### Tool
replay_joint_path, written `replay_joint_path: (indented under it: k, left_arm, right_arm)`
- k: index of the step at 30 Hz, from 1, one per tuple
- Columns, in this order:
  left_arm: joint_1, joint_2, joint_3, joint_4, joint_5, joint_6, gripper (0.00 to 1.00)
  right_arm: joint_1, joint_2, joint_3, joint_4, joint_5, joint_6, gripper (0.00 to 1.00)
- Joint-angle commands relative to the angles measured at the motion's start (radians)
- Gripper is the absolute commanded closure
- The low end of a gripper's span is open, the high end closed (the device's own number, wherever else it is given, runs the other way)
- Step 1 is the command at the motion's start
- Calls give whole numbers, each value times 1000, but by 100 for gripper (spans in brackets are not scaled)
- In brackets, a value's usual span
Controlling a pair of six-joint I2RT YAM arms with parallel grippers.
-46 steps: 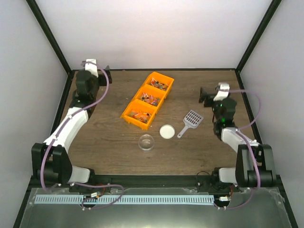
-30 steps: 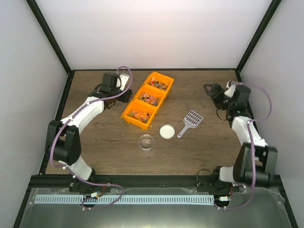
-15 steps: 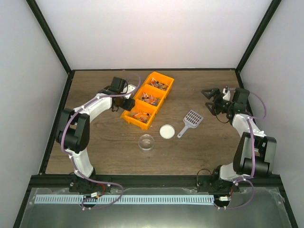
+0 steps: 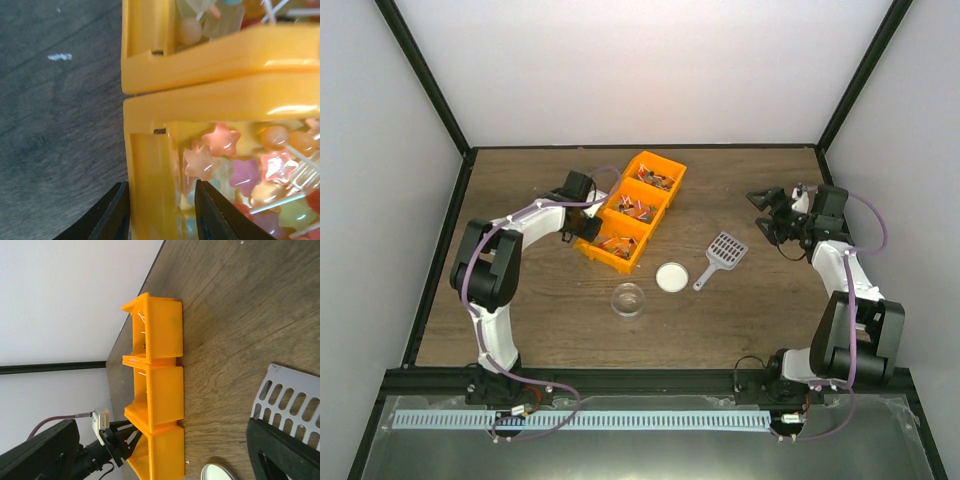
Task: Pack the candies
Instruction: Move the storage box to the center of the board.
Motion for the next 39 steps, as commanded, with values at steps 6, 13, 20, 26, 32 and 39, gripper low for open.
replay_joint_path:
  k: [6, 13, 20, 26, 32, 39]
  left_arm:
    - [-16, 44, -12, -6, -76, -84, 78]
    - [-36, 53, 9, -49, -161, -201, 96]
    - [-56, 19, -3, -81, -146, -528, 96]
    - [-122, 38, 9, -70, 15, -658, 96]
    - [-148, 13, 44, -162, -86, -488, 42]
    - [-144, -118, 13, -164, -130, -339, 1]
  right_arm:
    - [2, -53, 42, -136, 75, -97, 13]
    - [7, -73, 46, -170, 104, -130, 19]
    - [135, -48, 113, -206, 189, -151, 15]
    - [297, -3, 169, -195, 255, -119, 14]
    - [323, -13, 170, -187, 265, -128, 14]
    - [323, -16, 152, -167, 248, -130, 12]
